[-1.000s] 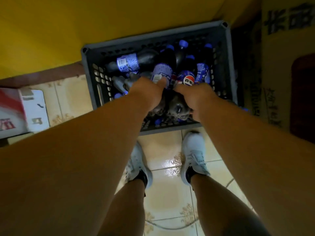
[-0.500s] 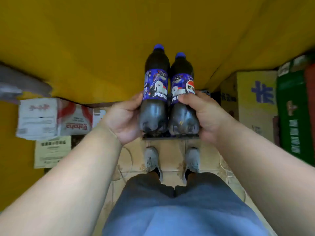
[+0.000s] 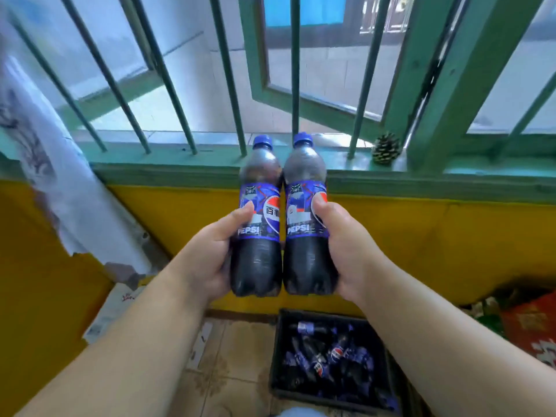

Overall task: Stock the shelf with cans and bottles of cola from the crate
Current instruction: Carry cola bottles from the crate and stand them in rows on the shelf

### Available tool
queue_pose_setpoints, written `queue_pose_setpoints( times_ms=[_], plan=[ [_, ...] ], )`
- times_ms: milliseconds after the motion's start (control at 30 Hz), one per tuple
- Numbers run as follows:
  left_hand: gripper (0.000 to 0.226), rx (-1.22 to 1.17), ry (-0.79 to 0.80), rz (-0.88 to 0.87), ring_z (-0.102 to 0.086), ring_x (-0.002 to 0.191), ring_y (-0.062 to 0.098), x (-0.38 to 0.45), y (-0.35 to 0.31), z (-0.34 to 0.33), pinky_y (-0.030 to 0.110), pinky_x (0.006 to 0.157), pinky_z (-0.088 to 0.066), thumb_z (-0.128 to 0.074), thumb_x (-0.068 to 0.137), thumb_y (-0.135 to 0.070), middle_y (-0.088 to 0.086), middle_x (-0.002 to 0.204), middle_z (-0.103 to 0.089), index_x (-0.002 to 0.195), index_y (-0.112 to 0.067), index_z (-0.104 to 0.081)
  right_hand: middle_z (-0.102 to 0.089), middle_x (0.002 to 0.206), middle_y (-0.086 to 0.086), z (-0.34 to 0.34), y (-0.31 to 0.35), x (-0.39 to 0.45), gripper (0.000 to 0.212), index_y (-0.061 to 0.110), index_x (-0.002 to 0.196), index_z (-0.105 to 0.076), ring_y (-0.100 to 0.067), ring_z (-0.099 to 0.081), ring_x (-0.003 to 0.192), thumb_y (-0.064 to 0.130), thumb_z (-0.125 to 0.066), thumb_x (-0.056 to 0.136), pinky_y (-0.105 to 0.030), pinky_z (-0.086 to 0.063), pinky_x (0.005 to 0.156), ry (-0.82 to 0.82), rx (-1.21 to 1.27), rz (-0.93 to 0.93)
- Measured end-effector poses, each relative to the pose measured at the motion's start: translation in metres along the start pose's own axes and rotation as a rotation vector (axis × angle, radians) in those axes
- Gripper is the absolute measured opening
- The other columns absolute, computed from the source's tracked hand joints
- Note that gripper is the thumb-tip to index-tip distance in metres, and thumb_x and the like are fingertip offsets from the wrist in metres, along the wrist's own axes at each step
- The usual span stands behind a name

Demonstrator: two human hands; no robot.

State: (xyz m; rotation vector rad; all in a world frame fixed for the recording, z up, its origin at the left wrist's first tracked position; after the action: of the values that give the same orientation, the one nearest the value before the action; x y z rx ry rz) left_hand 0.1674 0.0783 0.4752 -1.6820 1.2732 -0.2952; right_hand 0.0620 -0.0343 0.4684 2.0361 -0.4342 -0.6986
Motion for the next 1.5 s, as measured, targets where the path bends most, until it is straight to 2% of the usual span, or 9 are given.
queue_pose_setpoints(
  times_ms=[133,300,533,700,833,933,1200,1300,1500],
  plan=[
    [0.044,0.038,0.045,-0.096,-0.070,0.094,0.031,-0.018,-0.047,0.003,0.041,0.084,-0.059,-0.054,0.087,-0.037,0.022,0.109,-0.071,0.110,-0.004,-0.073,-0.074,0.108,-0.019,-0.048,0.041,-0.007,0.032,0.009,0.116,-0.061,-0.041,-0.071,0.099,0.035,-0.063,0.097,-0.058,-0.058,0.086,0.080,-0.206,0.162],
    [0.080,0.032,0.032,-0.161,-0.055,0.126,0.044,-0.030,-0.080,0.006,0.062,0.108,-0.040,-0.083,0.076,-0.046,0.027,0.136,-0.057,0.139,-0.005,-0.053,-0.074,0.111,-0.016,-0.084,0.063,-0.011,0.048,0.013,0.126,-0.056,-0.034,-0.073,0.098,0.027,-0.078,0.085,-0.050,-0.059,0.084,0.173,-0.207,0.204],
    [0.039,0.090,-0.110,-0.413,-0.072,0.089,0.031,-0.058,-0.114,-0.001,0.043,0.078,-0.060,-0.063,0.084,-0.031,0.021,0.105,-0.073,0.111,-0.003,-0.067,-0.075,0.108,-0.014,-0.102,0.090,-0.011,0.040,0.019,0.122,-0.055,-0.031,-0.075,0.094,0.025,-0.075,0.088,-0.049,-0.061,0.083,0.192,-0.295,0.309],
    [0.077,0.299,-0.348,-0.553,-0.072,0.100,0.035,-0.085,-0.129,-0.024,0.057,0.092,-0.054,-0.072,0.069,-0.070,0.014,0.110,-0.074,0.121,-0.013,-0.061,-0.076,0.104,-0.010,-0.123,0.113,-0.021,0.066,0.020,0.119,-0.060,-0.032,-0.075,0.092,0.072,-0.067,0.078,-0.057,-0.059,0.083,0.276,-0.337,0.411],
    [0.065,0.353,-0.551,-0.683,-0.075,0.093,0.029,-0.116,-0.140,-0.047,0.057,0.088,-0.056,-0.070,0.066,-0.073,0.003,0.104,-0.077,0.113,-0.028,-0.065,-0.078,0.092,-0.002,-0.128,0.133,-0.044,0.046,0.025,0.110,-0.062,-0.023,-0.077,0.080,0.062,-0.057,0.083,-0.042,-0.060,0.066,0.405,-0.356,0.447],
    [0.045,0.337,-0.654,-0.775,-0.075,0.094,0.021,-0.140,-0.136,-0.070,0.049,0.090,-0.056,-0.065,0.078,-0.060,-0.003,0.103,-0.077,0.112,-0.031,-0.065,-0.078,0.093,-0.002,-0.126,0.144,-0.056,0.032,0.024,0.112,-0.061,-0.023,-0.077,0.080,0.049,-0.062,0.092,-0.044,-0.062,0.067,0.485,-0.345,0.395],
    [0.047,0.362,-1.045,-0.930,-0.075,0.088,0.014,-0.224,-0.097,-0.125,0.044,0.085,-0.059,-0.055,0.076,-0.065,-0.008,0.097,-0.077,0.109,-0.032,-0.062,-0.078,0.097,-0.009,-0.149,0.135,-0.109,0.068,0.018,0.115,-0.064,-0.029,-0.076,0.088,0.069,-0.059,0.072,-0.056,-0.060,0.085,0.777,-0.260,0.298],
    [0.066,0.393,-1.260,-0.960,-0.075,0.085,0.016,-0.273,-0.082,-0.132,0.048,0.084,-0.059,-0.048,0.067,-0.086,-0.004,0.093,-0.077,0.102,-0.031,-0.064,-0.078,0.095,-0.006,-0.166,0.122,-0.145,0.067,0.021,0.111,-0.066,-0.026,-0.076,0.088,0.073,-0.058,0.071,-0.055,-0.059,0.085,0.885,-0.272,0.297],
    [0.073,0.343,-1.512,-1.037,-0.076,0.080,0.019,-0.373,-0.046,-0.151,0.050,0.081,-0.061,-0.046,0.063,-0.082,0.002,0.088,-0.077,0.102,-0.024,-0.064,-0.078,0.092,0.003,-0.194,0.094,-0.231,0.062,0.029,0.106,-0.065,-0.016,-0.077,0.084,0.077,-0.053,0.068,-0.048,-0.062,0.081,1.069,-0.316,0.329]
  ],
)
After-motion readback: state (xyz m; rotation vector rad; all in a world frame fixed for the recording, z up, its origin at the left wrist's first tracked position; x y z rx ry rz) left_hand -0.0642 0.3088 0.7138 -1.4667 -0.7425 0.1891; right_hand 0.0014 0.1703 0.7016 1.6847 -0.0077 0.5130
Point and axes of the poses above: each hand's wrist, its own x-axis towards the middle knuckle, its own z-axis out of the back of the hand, y = z × x, the point moved 6 cm from there along x, towards the middle knuckle
